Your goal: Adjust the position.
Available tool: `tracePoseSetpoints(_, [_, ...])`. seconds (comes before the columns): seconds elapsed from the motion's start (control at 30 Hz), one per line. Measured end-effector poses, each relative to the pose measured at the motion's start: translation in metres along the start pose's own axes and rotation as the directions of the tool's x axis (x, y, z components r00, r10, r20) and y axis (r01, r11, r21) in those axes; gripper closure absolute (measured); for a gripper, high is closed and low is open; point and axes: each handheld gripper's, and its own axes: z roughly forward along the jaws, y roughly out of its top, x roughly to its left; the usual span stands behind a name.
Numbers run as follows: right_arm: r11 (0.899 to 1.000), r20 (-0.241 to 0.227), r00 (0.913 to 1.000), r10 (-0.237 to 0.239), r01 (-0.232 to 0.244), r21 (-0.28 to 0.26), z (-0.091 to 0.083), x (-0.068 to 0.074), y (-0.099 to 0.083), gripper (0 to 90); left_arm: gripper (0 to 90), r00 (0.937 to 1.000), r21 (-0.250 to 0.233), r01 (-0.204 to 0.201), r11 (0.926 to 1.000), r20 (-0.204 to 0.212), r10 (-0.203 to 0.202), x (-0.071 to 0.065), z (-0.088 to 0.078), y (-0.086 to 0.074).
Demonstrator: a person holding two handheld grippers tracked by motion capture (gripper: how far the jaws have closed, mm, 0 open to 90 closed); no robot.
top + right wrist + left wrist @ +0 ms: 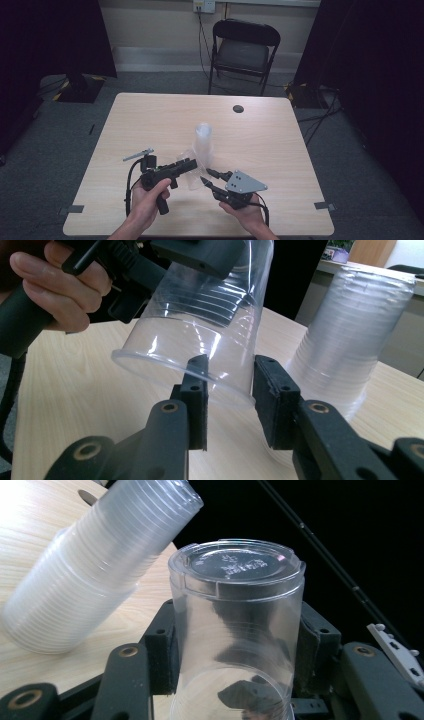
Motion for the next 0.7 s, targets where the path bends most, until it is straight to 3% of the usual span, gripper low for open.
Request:
tracePoseSetpoints(0.27, [0.999, 0.01, 0.9996, -0.026, 0.026, -0.034, 0.009, -0.002, 0.007, 68.5, 47.4, 0.9991, -0.001, 0.02, 0.9998, 0.036, -0.02, -0.005, 0.001, -0.002])
tracePoseSetpoints(0.7, [0.996, 0.04, 0.9991, -0.011, 0.015, -0.092, 0.015, 0.0, 0.006, 71.3, 47.3, 0.9962, -0.013, 0.052, 0.9986, 0.07, -0.051, -0.005, 0.001, -0.004])
